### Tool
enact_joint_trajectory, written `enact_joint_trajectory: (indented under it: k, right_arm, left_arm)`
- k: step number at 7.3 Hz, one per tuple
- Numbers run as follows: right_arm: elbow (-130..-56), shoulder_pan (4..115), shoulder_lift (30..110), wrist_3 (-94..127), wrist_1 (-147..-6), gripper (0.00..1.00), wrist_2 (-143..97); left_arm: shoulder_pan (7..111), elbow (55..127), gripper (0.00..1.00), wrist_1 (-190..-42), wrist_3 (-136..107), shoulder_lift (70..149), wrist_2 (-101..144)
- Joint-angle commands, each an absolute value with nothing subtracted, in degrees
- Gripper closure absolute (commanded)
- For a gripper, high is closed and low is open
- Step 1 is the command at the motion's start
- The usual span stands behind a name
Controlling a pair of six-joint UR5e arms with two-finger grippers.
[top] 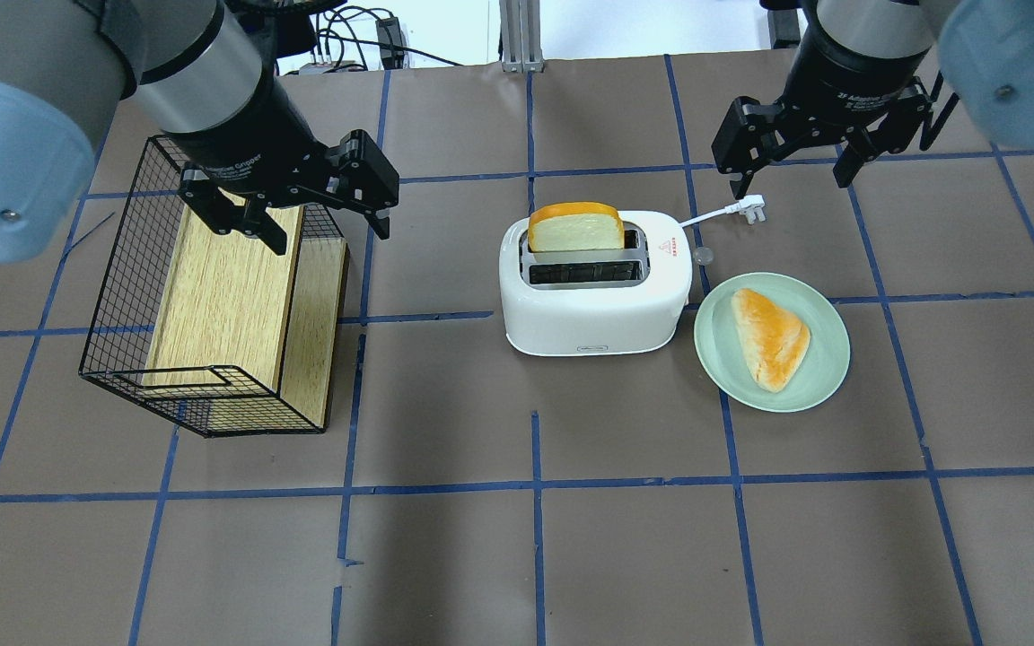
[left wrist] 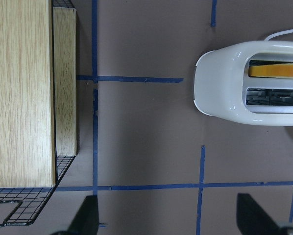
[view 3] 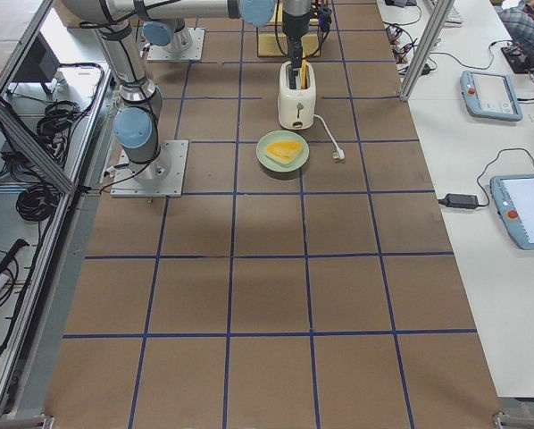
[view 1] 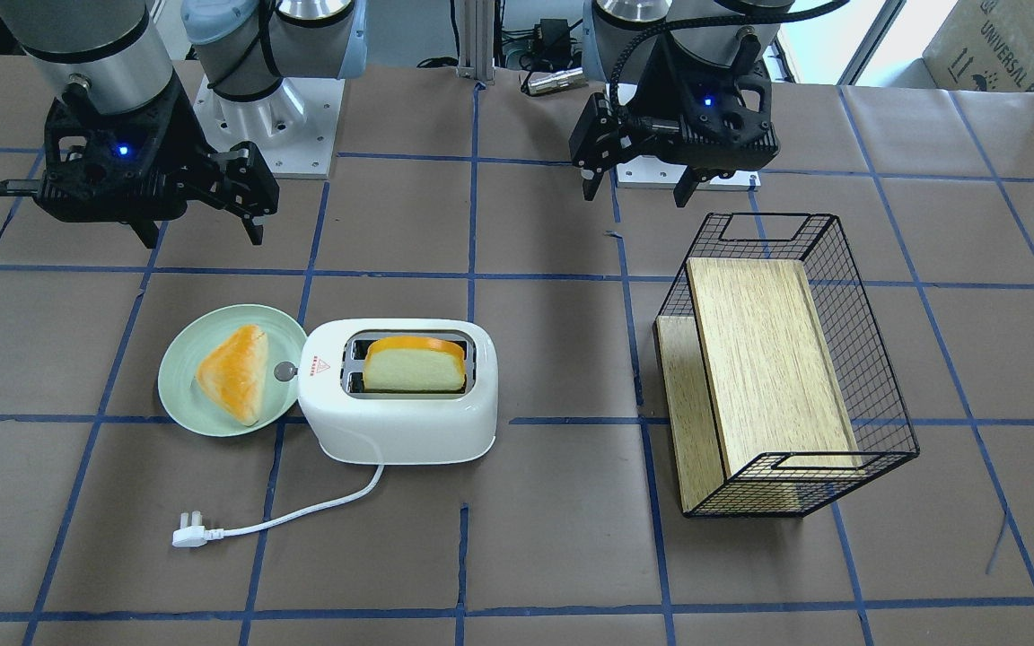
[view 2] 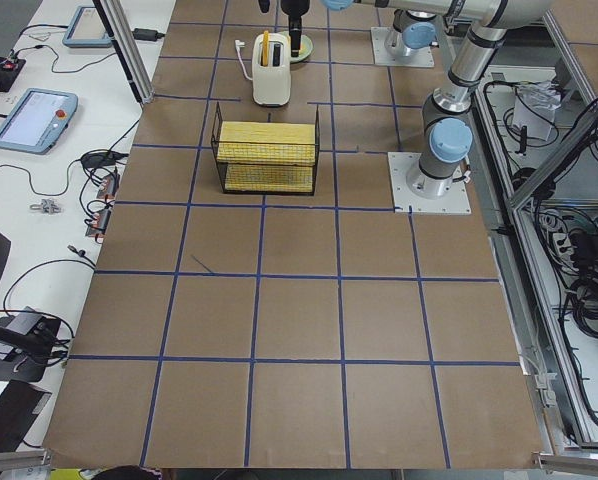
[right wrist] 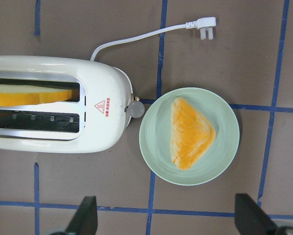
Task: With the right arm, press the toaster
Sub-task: 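Move the right gripper toward the toaster's lever side near the plate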
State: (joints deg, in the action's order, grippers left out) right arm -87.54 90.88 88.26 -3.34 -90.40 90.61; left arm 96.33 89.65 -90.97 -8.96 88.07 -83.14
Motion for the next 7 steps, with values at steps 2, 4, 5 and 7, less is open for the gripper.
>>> enact_joint_trajectory:
  k: [2,4,5,7]
  right_arm:
    - [-87.63,90.88,88.24,-3.34,-90.35,0.00,90.62]
    - [-87.63,90.88,88.33,-3.34,-90.35,0.00,90.62]
    - [-87.63,90.88,88.33,-3.34,-90.35,0.00,90.62]
    - [-87.71,90.53,88.16,-4.82,-90.35,0.00,90.62]
  left_arm:
    - [96.33,89.65,0.00,-90.97,-8.96,88.07,-83.14]
    - [96.33,89.65,0.00,-90.97,-8.96,88.07,-83.14]
    - [96.33,89.65,0.00,-90.97,-8.96,88.07,-83.14]
    - [96.33,89.65,0.00,-90.97,-8.96,88.07,-83.14]
